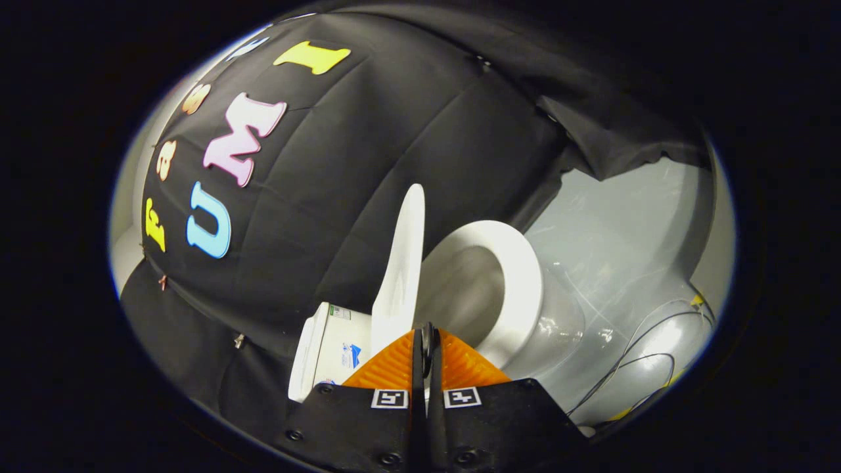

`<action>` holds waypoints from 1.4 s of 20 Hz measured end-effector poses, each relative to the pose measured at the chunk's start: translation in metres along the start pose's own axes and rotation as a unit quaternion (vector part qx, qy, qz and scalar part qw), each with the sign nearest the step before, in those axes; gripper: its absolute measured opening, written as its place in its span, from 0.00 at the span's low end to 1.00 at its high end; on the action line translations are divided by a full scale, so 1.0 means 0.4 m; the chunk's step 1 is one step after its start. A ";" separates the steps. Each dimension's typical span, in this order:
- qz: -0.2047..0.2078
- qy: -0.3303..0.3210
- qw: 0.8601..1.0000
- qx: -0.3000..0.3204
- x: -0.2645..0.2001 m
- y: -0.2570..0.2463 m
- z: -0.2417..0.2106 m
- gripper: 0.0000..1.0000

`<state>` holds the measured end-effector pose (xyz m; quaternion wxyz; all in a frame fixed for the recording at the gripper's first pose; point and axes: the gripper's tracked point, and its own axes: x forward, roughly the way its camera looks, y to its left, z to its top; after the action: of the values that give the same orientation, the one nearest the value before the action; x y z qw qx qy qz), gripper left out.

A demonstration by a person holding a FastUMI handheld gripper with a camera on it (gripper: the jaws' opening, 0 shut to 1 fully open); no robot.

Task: Open the toilet lid.

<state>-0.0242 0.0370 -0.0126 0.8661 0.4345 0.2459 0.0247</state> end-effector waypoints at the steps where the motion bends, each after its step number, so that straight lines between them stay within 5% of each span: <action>1: -0.002 0.000 1.000 -0.017 -0.005 0.021 0.000 0.05; 28: -0.064 -0.053 0.972 -0.222 -0.043 0.510 -0.067 0.06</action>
<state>-0.0164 0.1792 0.1369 0.9525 0.2158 0.2149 0.0004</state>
